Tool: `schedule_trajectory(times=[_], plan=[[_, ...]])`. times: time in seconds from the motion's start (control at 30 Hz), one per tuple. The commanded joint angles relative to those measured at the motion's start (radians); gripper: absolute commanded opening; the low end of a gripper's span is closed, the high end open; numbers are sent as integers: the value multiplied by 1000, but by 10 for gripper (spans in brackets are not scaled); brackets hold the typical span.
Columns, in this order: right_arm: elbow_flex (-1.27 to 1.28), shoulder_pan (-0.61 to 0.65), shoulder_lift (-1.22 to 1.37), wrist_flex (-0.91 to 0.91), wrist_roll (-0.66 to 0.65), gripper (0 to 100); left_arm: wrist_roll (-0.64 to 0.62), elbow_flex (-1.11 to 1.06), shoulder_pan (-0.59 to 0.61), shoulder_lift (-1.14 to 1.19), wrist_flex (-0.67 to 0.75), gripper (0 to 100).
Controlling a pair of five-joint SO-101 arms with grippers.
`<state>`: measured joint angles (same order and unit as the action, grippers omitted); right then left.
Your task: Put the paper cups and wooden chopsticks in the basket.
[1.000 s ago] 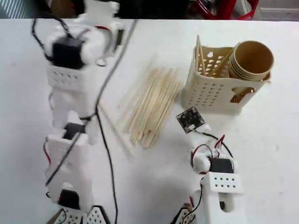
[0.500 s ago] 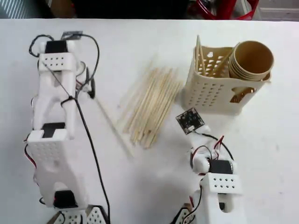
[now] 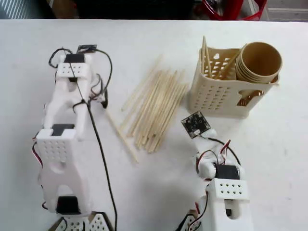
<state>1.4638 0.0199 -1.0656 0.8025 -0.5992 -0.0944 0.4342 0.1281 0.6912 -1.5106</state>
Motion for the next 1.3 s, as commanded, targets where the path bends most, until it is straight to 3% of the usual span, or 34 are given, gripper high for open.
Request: schedule_trajectory(times=[0.0, 0.43, 0.63, 0.87, 1.1, 1.27], plan=[[-5, -2, -4, -16, 6, 18, -43, 8, -31, -31, 15, 192], [-5, -2, -4, -16, 6, 18, -97, 35, -108, 111, 21, 180], [-5, -4, -4, -16, 6, 18, -94, 44, -113, 108, 41, 42], [-5, -5, -4, -16, 6, 18, 20, 101, -111, 105, 68, 37], [-5, -5, -4, -16, 6, 18, 183, 423, -117, 102, -86, 23], [-5, -7, -4, -16, 6, 18, 253, 927, -180, 101, -288, 22]])
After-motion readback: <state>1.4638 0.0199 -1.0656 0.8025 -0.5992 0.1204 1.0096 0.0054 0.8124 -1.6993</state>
